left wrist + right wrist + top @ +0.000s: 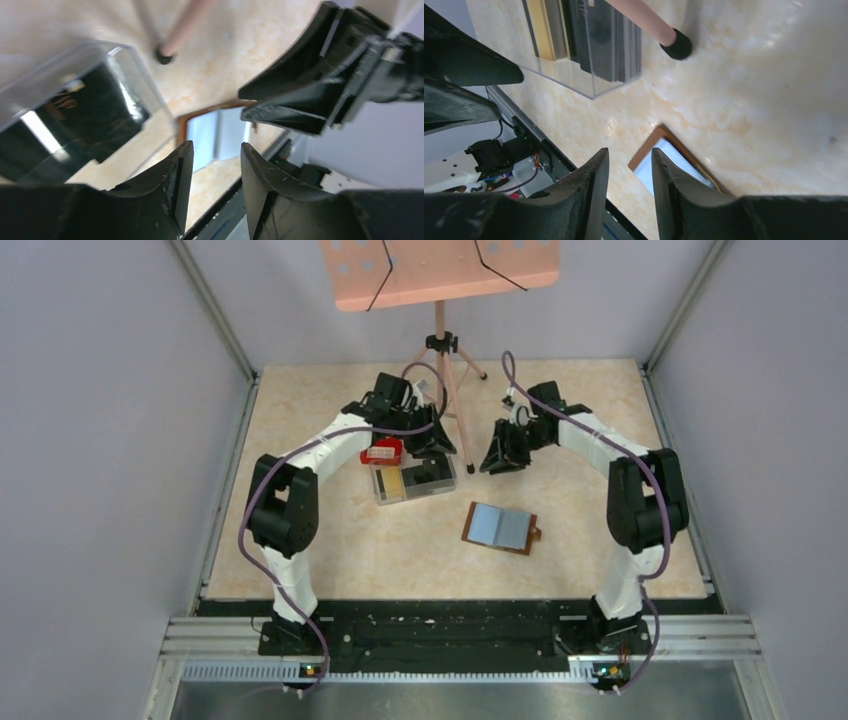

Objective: Put the credit cards into the card holder
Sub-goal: Turn over the card slot in the card holder, then pick up the credit card from the storage box.

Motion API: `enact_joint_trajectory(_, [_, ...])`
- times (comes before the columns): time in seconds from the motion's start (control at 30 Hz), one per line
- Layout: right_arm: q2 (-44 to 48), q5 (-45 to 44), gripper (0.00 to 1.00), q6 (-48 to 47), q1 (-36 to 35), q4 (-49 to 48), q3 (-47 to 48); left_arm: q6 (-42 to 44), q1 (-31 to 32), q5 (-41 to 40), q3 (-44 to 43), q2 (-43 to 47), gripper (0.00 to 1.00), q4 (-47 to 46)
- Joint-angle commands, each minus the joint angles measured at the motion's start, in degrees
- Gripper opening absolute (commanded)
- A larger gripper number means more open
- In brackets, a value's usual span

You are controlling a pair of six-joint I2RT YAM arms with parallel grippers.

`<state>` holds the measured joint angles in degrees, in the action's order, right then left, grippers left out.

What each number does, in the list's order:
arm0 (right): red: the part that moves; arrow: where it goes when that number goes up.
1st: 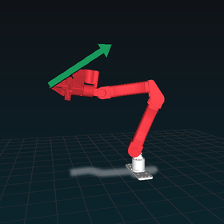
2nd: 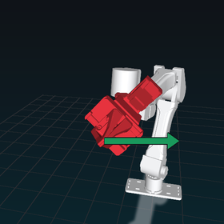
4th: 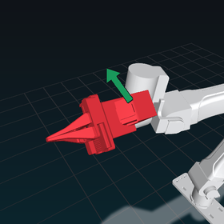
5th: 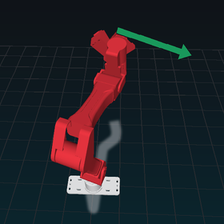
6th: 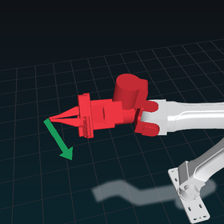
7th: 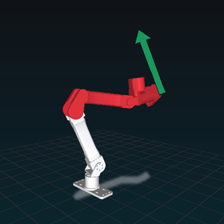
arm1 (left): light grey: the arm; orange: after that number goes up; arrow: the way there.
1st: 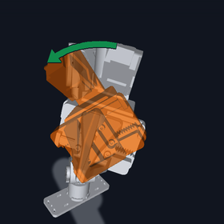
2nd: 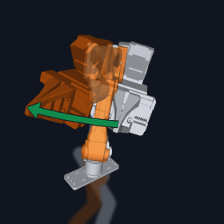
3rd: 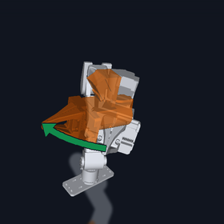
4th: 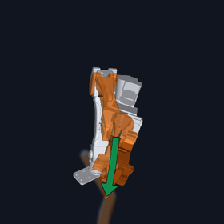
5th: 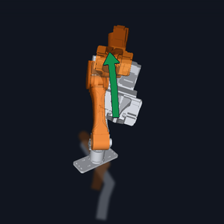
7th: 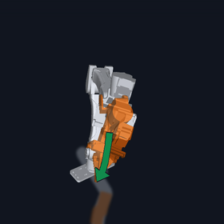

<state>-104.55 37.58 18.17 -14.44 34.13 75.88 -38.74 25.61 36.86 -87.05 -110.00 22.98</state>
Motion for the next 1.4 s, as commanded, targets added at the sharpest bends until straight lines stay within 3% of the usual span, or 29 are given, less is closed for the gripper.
enact_joint_trajectory(0.0, [-6.04, 2.29, 0.4, 0.39, -3.73, -0.04, 7.85, 5.42, -0.53, -11.33, -2.21, 0.88, 0.45, 11.41])
enact_joint_trajectory(0.2, [-13.36, 4.84, 0.45, 1.67, -5.85, 0.67, 15.76, 8.27, -0.59, -18.26, -7.66, -6.01, 0.42, 19.01])
enact_joint_trajectory(0.47, [-18.08, 6.74, 0.46, 2.3, -7.33, 1.02, 19.14, 8.84, -0.58, -24.09, -9.35, -9.8, 0.42, 18.96])
enact_joint_trajectory(0.67, [-19.83, 8.18, 0.45, 2.53, -8.22, 0.96, 19.84, 8.48, -0.48, -20.62, -9.55, -12.96, 0.36, 17.24])
enact_joint_trajectory(0.87, [-20.59, 10.13, 0.24, 2.62, -8.44, 0.97, 19.92, 8.77, 0.75, -15.68, -12.07, -15.21, 0.16, 15.95])
enact_joint_trajectory(0.97, [-20.73, 11.53, 0.14, 2.69, -8.63, 1.03, 20.1, 9.54, 1.71, -15.35, -13.98, -16.02, 0.11, 16.93])
enact_joint_trajectory(1.07, [-20.57, 12.1, 0.07, 2.82, -8.72, 1.03, 20.06, 10.89, 2.28, -16.73, -16.11, -16.68, 0.11, 19.95])
enact_joint_trajectory(1.23, [-19.88, 13.01, 0.01, 3.14, -9.01, 1.02, 19.76, 13.41, 2.49, -20.28, -17.08, -16.68, 0.26, 23.79])
enact_joint_trajectory(1.37, [-18.93, 13.55, 0.0, 3.24, -9.36, 1.0, 19.28, 14.82, 2.52, -22.3, -17.71, -16.52, 0.26, 25.74])
